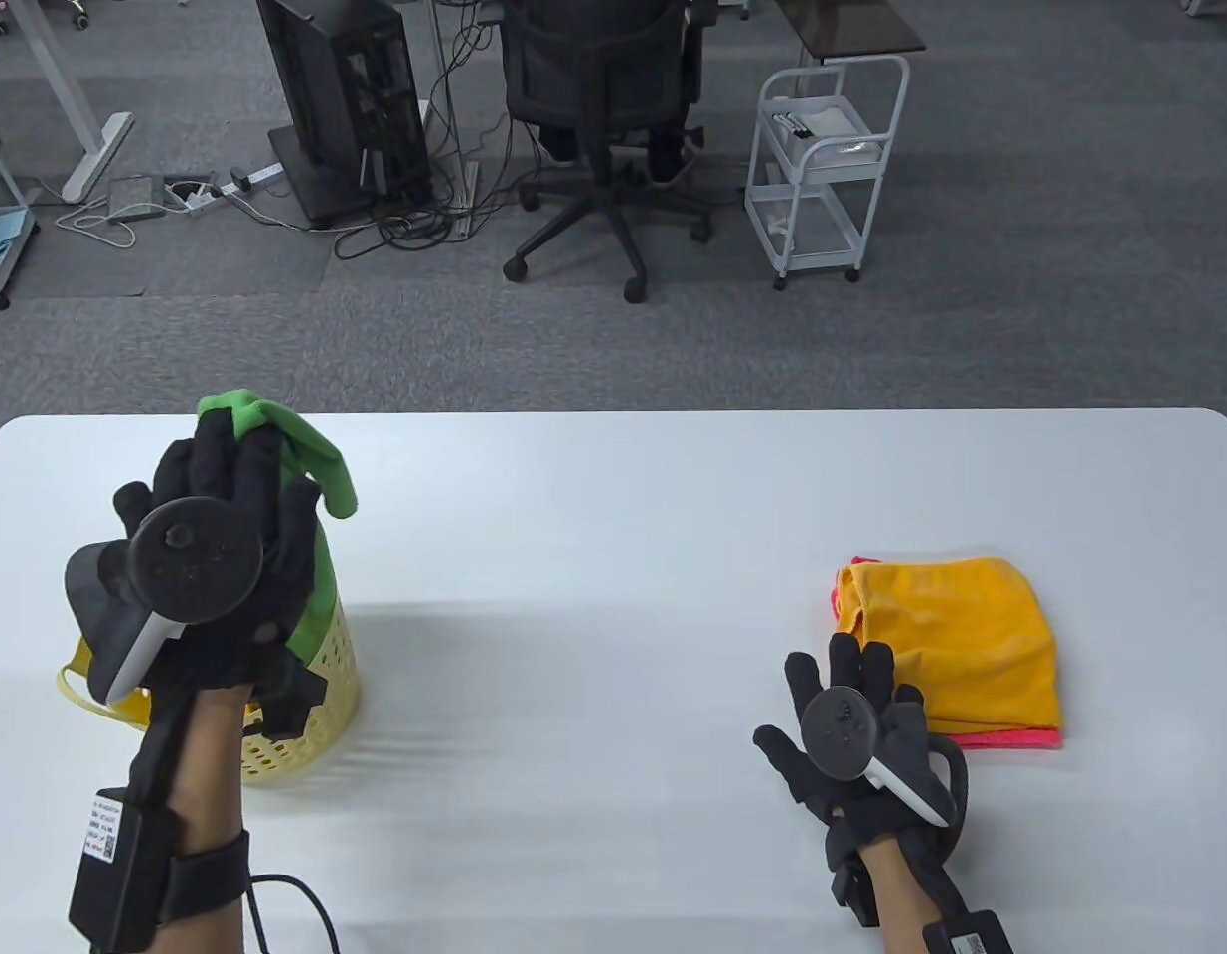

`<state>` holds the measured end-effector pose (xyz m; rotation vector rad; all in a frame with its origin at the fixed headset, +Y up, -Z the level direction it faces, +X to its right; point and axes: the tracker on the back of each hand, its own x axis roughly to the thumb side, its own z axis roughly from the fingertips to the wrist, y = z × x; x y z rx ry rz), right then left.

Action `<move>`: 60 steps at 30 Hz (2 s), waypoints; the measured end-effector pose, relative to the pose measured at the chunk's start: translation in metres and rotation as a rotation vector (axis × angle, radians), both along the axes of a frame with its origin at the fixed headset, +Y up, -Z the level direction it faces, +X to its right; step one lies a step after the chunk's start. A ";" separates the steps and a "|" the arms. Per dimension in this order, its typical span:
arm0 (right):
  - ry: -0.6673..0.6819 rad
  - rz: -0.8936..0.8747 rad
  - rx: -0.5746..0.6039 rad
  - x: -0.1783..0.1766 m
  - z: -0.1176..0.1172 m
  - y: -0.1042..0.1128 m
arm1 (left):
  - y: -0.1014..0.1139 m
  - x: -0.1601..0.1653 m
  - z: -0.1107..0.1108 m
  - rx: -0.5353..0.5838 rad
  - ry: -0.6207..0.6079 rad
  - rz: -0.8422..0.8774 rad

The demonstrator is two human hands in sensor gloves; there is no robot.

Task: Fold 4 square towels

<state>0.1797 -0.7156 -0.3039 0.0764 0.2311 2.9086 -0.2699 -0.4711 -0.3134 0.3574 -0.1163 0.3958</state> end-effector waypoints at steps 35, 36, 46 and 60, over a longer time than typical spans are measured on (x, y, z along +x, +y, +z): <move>-0.017 -0.005 -0.017 0.006 -0.003 -0.002 | -0.206 0.156 -0.111 -0.570 -0.307 -0.164; -0.017 -0.003 -0.022 0.006 -0.004 -0.003 | -0.213 0.156 -0.115 -0.580 -0.295 -0.179; -0.042 0.007 -0.055 0.011 -0.012 -0.010 | -0.259 0.148 -0.125 -0.674 -0.300 -0.267; -0.065 -0.004 -0.054 0.014 -0.011 -0.010 | -0.220 0.165 -0.054 -0.482 -0.634 -0.349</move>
